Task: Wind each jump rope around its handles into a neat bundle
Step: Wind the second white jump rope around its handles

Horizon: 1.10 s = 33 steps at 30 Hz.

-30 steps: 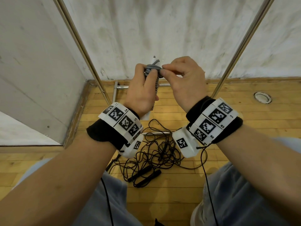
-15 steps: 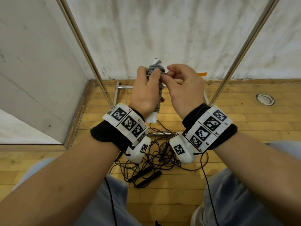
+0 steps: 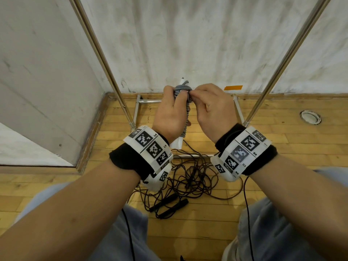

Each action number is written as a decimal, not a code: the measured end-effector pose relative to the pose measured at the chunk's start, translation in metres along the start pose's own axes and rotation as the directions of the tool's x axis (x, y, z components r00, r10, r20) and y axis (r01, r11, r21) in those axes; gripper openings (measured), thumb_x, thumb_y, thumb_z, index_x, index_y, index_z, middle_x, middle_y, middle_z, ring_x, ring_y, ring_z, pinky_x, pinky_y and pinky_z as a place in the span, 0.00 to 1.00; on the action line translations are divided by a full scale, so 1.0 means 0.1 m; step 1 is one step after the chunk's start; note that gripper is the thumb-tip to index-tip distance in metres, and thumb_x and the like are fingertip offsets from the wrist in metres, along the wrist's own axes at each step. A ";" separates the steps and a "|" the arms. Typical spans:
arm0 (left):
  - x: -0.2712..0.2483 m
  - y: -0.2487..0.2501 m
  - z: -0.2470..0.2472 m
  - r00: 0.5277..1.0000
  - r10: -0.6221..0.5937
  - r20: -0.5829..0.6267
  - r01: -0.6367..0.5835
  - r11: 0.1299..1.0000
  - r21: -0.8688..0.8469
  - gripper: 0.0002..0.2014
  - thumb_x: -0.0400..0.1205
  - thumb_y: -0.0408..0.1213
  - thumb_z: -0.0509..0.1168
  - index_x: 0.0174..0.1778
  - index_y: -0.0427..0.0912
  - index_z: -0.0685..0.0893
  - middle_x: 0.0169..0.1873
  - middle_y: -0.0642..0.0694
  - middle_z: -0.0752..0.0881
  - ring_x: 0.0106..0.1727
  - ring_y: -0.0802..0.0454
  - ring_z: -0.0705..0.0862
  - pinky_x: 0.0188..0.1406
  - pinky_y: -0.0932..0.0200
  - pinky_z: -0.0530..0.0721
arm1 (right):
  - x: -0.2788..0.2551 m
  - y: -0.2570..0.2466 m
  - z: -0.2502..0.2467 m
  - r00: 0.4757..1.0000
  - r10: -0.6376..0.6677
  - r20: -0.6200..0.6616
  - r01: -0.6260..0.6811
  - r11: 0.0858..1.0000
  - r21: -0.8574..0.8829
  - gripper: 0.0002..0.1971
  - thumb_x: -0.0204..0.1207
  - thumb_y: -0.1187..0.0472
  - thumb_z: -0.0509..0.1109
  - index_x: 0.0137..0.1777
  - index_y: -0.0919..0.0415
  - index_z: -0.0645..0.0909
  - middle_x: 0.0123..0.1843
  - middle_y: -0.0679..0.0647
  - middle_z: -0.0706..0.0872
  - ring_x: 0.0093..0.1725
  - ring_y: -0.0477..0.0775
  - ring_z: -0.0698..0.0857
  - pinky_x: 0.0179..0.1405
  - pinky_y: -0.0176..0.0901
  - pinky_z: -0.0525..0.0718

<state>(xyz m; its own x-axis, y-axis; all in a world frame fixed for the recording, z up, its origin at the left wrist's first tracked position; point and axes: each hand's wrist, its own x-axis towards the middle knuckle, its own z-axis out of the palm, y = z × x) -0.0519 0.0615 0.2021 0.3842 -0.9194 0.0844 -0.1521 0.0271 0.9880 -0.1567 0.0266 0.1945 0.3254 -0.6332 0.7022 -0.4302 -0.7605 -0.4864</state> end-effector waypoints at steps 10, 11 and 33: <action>-0.01 0.00 0.04 1.000 -0.015 -0.022 0.014 0.998 -0.069 0.07 0.88 0.40 0.54 0.44 0.46 0.69 0.37 0.45 0.78 0.28 0.55 0.82 0.26 0.50 0.86 | 0.01 -0.04 0.02 0.994 0.111 0.009 -0.111 0.988 0.102 0.09 0.77 0.71 0.67 0.52 0.70 0.87 0.48 0.63 0.84 0.45 0.53 0.82 0.47 0.38 0.81; -0.01 0.01 0.04 1.000 -0.001 -0.029 0.000 0.998 -0.055 0.08 0.88 0.42 0.53 0.44 0.46 0.69 0.37 0.44 0.78 0.28 0.54 0.82 0.25 0.51 0.86 | 0.03 -0.04 -0.01 0.997 0.072 0.006 -0.072 0.995 0.075 0.09 0.76 0.72 0.67 0.51 0.71 0.87 0.48 0.64 0.85 0.44 0.57 0.84 0.47 0.43 0.83; -0.08 0.04 -0.05 0.974 0.174 0.144 -0.196 0.968 0.157 0.13 0.85 0.47 0.48 0.52 0.41 0.71 0.34 0.44 0.80 0.24 0.47 0.81 0.23 0.36 0.84 | 0.33 0.06 -0.36 0.938 0.207 0.277 -0.274 0.934 0.228 0.06 0.68 0.66 0.77 0.44 0.63 0.86 0.43 0.55 0.83 0.42 0.46 0.81 0.47 0.30 0.80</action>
<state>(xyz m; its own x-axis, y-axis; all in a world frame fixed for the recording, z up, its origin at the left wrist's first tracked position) -0.0515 0.0713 0.2059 0.2171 -0.9473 0.2354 -0.3659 0.1446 0.9194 -0.1786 0.0064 0.2330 0.4496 -0.7914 0.4142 -0.2986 -0.5701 -0.7654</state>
